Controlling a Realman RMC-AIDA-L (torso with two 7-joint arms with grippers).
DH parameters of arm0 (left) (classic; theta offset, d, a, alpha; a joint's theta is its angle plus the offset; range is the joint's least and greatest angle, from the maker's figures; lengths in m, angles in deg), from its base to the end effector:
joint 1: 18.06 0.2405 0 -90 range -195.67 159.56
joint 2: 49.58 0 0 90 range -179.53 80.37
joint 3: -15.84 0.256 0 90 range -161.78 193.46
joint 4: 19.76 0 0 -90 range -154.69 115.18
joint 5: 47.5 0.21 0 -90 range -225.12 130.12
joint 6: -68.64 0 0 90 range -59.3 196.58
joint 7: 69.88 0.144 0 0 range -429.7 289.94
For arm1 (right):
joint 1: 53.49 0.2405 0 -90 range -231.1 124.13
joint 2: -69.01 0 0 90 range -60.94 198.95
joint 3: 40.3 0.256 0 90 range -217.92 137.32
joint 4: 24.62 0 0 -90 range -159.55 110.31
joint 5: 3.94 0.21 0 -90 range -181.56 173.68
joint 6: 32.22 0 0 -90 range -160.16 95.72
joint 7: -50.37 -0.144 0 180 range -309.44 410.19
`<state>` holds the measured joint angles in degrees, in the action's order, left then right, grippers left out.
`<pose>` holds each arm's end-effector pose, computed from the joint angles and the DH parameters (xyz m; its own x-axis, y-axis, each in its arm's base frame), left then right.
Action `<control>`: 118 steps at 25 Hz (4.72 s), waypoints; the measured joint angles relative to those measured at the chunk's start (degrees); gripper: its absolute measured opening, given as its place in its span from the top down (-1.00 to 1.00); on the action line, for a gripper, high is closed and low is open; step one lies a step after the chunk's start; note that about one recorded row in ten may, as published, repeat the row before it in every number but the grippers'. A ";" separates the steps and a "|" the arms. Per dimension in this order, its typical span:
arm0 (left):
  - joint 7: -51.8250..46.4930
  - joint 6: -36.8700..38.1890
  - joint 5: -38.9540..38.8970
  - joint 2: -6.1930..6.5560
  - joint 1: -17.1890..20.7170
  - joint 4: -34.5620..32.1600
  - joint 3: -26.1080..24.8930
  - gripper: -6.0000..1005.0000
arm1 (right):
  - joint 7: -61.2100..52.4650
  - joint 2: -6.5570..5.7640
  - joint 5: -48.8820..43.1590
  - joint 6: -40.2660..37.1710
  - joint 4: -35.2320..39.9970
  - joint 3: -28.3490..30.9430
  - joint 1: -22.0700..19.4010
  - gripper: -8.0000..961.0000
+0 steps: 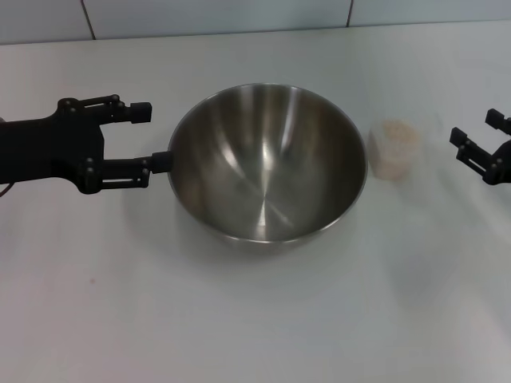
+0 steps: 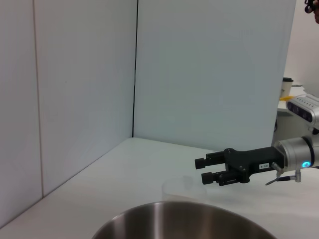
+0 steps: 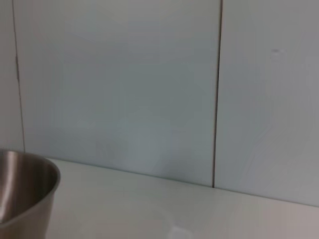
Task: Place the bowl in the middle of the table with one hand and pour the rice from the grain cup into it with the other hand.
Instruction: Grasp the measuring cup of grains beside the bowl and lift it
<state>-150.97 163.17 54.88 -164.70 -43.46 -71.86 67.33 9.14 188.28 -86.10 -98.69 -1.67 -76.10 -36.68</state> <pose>-0.2362 0.3282 0.0481 0.8612 0.1382 0.4892 0.2626 -0.9449 -0.1954 0.3725 0.2972 0.0171 0.7838 -0.1652 -0.5987 -0.6054 -0.4181 -0.6772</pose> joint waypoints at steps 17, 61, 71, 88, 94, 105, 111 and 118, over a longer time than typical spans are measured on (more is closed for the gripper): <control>0.05 -0.32 0.03 -0.37 0.01 -0.35 0.03 -0.59 | -0.01 -0.01 -0.02 2.32 -0.43 -0.76 0.80 -0.40; 0.05 -0.28 0.22 -0.19 -0.17 -0.63 0.49 -0.59 | 0.02 -0.01 -0.54 7.07 -3.53 -1.01 5.57 -0.40; 0.05 -0.27 0.27 -0.12 -0.05 -0.58 0.45 -0.59 | 0.02 -0.01 -0.18 7.58 -3.53 -0.73 5.87 -0.40; 0.87 -0.27 0.38 0.00 -0.10 -0.29 0.54 -0.59 | 0.02 0.07 -0.09 8.79 -3.77 -0.93 7.33 -0.40; 0.86 -0.36 0.44 -0.01 -0.11 -0.25 0.54 -0.59 | 0.02 0.08 -0.13 8.51 -3.79 -1.00 7.43 -0.39; 0.84 -0.49 1.35 -0.18 -0.31 -0.32 0.31 -0.59 | 2.75 0.20 0.08 8.46 -4.70 -1.02 7.60 0.15; 0.84 -0.49 1.91 -0.37 -0.44 -0.47 0.10 -0.59 | 2.78 0.17 0.08 8.47 -4.70 -1.02 7.59 0.41; 0.84 -0.49 1.94 -0.37 -0.44 -0.49 0.05 -0.59 | 2.93 0.16 0.08 8.47 -4.56 -1.01 7.55 0.74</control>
<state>-150.13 162.68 56.82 -165.07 -43.90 -72.36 67.38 12.06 188.44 -86.02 -90.22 -6.23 -77.11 -29.13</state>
